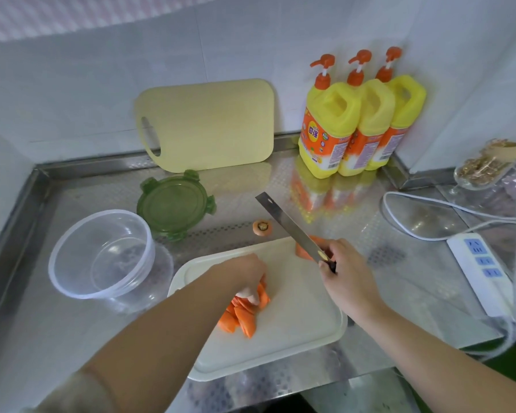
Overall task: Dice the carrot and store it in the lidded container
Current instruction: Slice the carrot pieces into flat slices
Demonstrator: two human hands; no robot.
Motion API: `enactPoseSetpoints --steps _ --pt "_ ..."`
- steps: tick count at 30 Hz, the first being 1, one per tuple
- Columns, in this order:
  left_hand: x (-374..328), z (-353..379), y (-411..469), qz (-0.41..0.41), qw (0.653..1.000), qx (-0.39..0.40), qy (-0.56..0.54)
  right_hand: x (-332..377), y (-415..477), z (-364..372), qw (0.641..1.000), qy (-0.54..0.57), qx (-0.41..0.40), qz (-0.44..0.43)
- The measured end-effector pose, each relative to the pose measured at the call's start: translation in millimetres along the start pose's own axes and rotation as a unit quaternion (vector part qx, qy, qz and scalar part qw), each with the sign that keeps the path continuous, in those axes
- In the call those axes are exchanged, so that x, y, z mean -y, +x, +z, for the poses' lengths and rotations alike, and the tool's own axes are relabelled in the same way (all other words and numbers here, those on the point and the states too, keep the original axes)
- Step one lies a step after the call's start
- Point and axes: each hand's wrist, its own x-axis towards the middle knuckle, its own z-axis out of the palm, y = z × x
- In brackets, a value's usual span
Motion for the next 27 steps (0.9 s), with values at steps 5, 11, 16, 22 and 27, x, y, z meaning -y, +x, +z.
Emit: enactPoseSetpoints --steps 5,11,16,22,27 --pt "4.3 0.2 4.9 0.012 0.996 -0.084 -0.037 -4.6 -3.5 -4.3 1.0 0.016 -0.003 0.003" --pt "-8.5 23.4 22.4 0.002 0.959 -0.282 0.027 -4.6 -6.9 -5.8 0.999 0.03 -0.016 0.004" --pt "-1.3 38.2 15.5 0.034 0.966 -0.256 0.006 -11.8 -7.7 0.2 1.0 -0.016 -0.004 0.013" --pt "6.9 36.5 9.2 0.042 0.97 -0.225 -0.078 -16.5 -11.9 8.4 0.998 -0.029 0.035 0.036" --pt "1.8 35.6 15.7 0.023 0.974 -0.213 -0.078 -17.6 -12.8 10.9 0.997 -0.038 0.051 0.046"
